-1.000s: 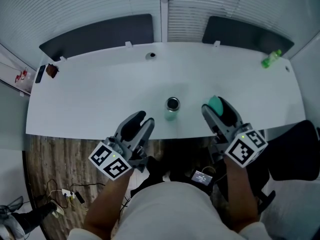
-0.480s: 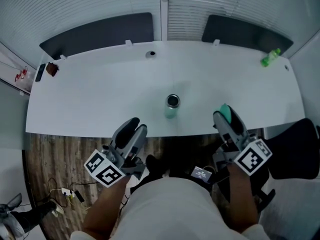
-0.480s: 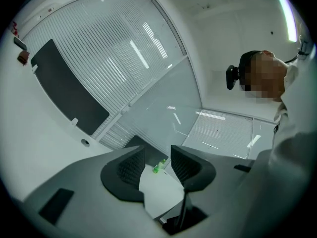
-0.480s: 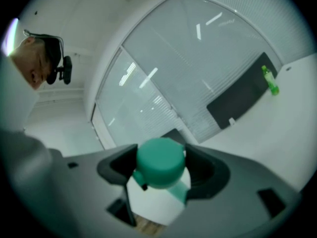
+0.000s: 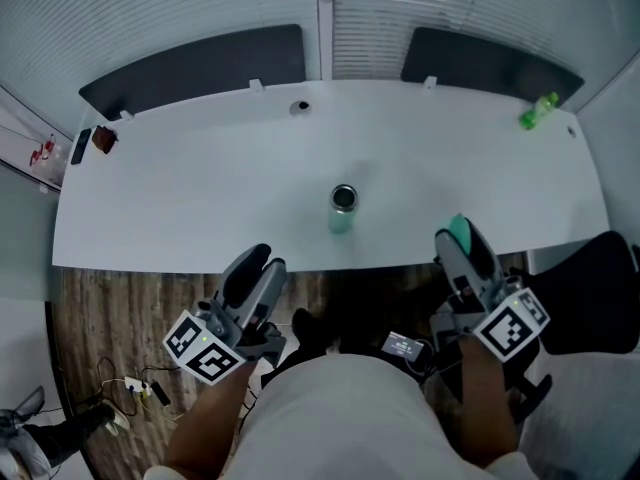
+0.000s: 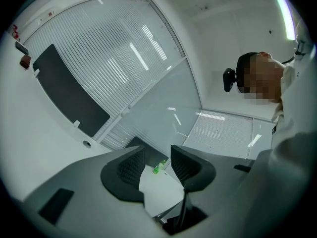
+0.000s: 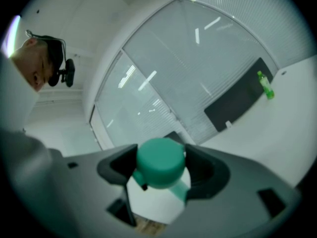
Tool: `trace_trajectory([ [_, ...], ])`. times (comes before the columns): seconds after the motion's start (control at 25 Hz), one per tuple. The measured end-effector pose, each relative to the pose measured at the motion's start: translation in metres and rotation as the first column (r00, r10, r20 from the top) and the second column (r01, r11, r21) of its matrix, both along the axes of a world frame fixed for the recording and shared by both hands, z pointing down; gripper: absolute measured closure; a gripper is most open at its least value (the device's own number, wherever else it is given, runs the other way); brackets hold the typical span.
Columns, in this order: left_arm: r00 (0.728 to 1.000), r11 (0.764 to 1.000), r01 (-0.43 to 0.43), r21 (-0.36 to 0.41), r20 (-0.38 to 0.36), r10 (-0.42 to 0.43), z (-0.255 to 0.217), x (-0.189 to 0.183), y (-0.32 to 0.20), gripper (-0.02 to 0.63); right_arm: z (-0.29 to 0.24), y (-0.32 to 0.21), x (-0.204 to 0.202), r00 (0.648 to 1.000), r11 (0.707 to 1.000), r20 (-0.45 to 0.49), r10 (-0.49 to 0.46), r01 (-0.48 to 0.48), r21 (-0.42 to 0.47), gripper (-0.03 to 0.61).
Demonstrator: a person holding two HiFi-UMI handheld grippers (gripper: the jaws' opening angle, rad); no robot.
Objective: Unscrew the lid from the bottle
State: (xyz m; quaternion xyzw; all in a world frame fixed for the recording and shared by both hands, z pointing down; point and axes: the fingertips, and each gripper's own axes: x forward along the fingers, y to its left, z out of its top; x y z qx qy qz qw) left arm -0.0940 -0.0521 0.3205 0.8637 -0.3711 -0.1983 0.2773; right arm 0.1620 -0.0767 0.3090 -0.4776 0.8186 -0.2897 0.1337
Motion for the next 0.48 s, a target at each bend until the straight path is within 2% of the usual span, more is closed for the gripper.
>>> trace_trajectory([
  [0.48,1.0,1.0,0.015,-0.02,0.003,-0.015,0.001,0.004,0.013,0.439,0.002,0.005,-0.002,1.0,0.999,-0.01,-0.028,0.028,-0.023,0.27],
])
